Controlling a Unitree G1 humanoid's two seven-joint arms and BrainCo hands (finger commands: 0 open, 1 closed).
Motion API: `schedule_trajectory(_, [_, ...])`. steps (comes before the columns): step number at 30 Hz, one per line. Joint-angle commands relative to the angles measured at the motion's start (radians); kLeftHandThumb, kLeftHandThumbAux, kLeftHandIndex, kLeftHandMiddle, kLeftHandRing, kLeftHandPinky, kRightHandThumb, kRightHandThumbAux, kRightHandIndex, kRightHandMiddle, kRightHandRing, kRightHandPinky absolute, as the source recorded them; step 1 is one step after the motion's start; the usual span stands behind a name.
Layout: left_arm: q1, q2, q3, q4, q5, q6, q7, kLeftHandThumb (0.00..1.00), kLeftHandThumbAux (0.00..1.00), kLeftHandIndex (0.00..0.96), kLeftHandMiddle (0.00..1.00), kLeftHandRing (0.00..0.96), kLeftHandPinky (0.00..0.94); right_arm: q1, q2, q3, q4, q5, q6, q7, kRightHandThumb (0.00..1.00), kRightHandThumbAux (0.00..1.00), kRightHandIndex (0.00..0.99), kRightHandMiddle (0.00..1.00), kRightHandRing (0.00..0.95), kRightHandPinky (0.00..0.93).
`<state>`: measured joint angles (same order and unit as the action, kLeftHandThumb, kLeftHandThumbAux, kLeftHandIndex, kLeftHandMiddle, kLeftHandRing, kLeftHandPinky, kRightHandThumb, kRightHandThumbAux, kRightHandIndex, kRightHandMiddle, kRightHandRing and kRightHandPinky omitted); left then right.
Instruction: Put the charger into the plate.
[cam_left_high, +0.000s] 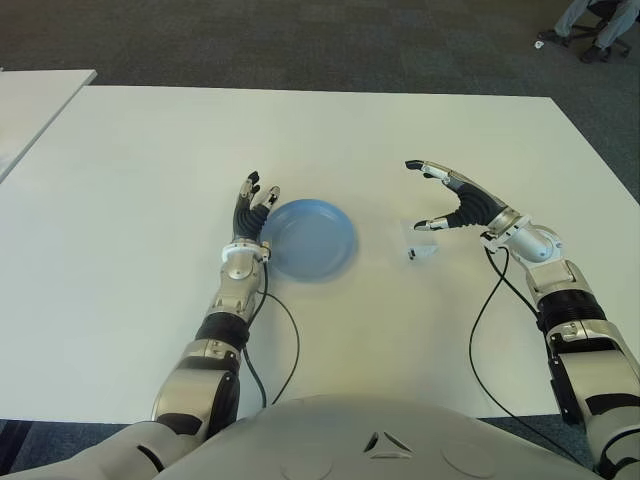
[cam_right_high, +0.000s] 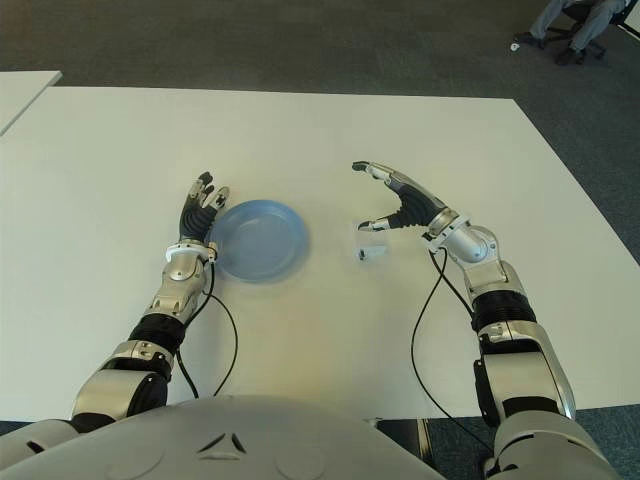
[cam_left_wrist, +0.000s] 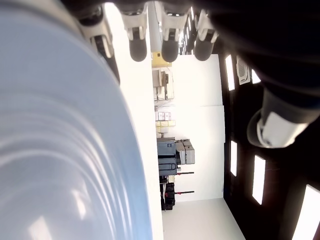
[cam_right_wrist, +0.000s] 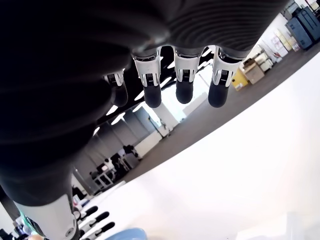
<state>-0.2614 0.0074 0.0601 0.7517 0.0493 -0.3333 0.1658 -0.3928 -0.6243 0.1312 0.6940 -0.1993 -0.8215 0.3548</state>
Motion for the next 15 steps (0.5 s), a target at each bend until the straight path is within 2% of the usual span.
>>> schedule_trajectory(1, [0.022, 0.002, 0.001, 0.047, -0.006, 0.035, -0.02, 0.0, 0.521, 0.035, 0.045, 0.024, 0.004, 0.007, -0.005, 0.003, 0.034, -0.026, -0.027, -0.007, 0.397, 0.709, 0.007, 0.0, 0.0, 0.021])
schedule_trajectory(5, [0.021, 0.002, 0.002, 0.054, -0.006, 0.028, -0.022, 0.0, 0.522, 0.033, 0.044, 0.024, 0.008, -0.024, -0.015, 0.026, 0.116, -0.085, -0.079, -0.035, 0.43, 0.638, 0.001, 0.0, 0.0, 0.008])
schedule_trajectory(9, [0.021, 0.005, 0.003, 0.056, -0.007, 0.026, -0.025, 0.0, 0.524, 0.03, 0.045, 0.025, 0.009, -0.039, -0.029, 0.043, 0.126, -0.124, -0.085, -0.033, 0.413, 0.535, 0.0, 0.0, 0.0, 0.001])
schedule_trajectory(11, [0.02, 0.005, 0.002, 0.056, -0.005, 0.024, -0.024, 0.0, 0.525, 0.029, 0.046, 0.026, 0.01, -0.053, -0.039, 0.058, 0.156, -0.172, -0.083, -0.06, 0.394, 0.416, 0.0, 0.0, 0.0, 0.0])
schedule_trajectory(15, [0.022, 0.007, 0.002, 0.056, -0.004, 0.021, -0.025, 0.0, 0.524, 0.03, 0.047, 0.027, 0.008, -0.095, -0.043, 0.104, 0.262, -0.284, -0.079, -0.165, 0.374, 0.3, 0.0, 0.0, 0.0, 0.0])
